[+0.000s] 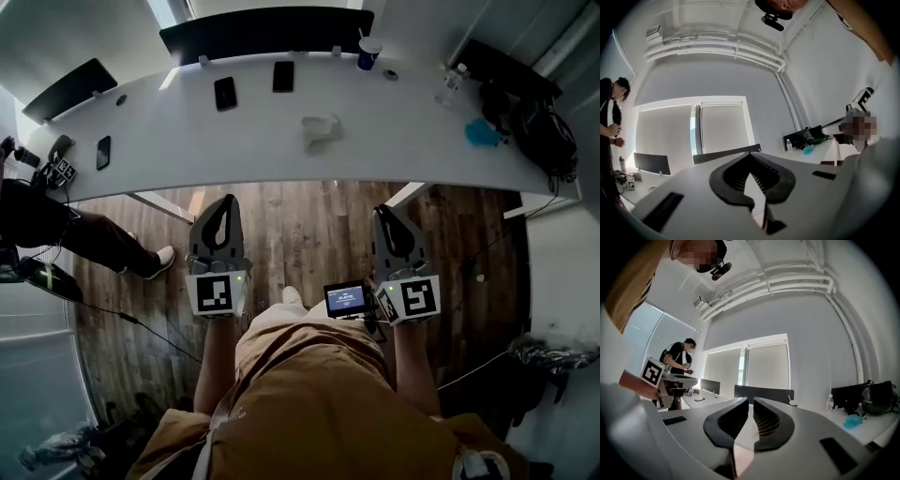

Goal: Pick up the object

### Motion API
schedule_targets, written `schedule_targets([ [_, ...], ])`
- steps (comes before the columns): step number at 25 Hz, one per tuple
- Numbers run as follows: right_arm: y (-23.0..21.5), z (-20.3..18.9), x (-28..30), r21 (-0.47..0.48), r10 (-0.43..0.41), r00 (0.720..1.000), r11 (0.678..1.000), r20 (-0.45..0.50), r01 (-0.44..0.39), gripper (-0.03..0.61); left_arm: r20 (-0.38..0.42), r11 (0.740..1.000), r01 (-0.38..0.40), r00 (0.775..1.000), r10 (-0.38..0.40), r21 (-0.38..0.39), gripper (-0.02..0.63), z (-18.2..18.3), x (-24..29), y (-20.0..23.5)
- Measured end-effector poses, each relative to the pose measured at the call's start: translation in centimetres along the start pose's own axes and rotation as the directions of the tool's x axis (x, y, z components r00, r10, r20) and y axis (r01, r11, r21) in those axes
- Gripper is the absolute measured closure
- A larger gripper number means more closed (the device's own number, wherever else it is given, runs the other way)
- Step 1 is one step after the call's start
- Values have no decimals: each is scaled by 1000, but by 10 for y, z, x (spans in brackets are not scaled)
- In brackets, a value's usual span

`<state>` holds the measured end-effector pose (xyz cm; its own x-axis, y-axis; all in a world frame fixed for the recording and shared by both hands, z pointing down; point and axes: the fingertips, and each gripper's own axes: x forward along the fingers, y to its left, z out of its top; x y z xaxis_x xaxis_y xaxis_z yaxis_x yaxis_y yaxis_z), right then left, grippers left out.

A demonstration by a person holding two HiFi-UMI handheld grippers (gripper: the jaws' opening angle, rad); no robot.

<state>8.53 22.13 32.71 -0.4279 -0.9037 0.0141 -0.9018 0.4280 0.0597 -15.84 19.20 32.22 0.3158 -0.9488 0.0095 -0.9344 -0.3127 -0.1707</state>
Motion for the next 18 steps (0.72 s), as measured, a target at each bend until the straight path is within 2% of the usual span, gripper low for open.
schedule_targets([
  [9, -36, -15, 37, 27, 16, 1000, 999, -2, -16, 566, -28, 1000, 5, 1000, -6, -10, 612, -14, 53, -15],
  [18, -95, -21, 82, 54, 37, 999, 998, 11, -37, 566, -49, 999, -36, 998, 37, 11, 612, -8, 116, -19],
])
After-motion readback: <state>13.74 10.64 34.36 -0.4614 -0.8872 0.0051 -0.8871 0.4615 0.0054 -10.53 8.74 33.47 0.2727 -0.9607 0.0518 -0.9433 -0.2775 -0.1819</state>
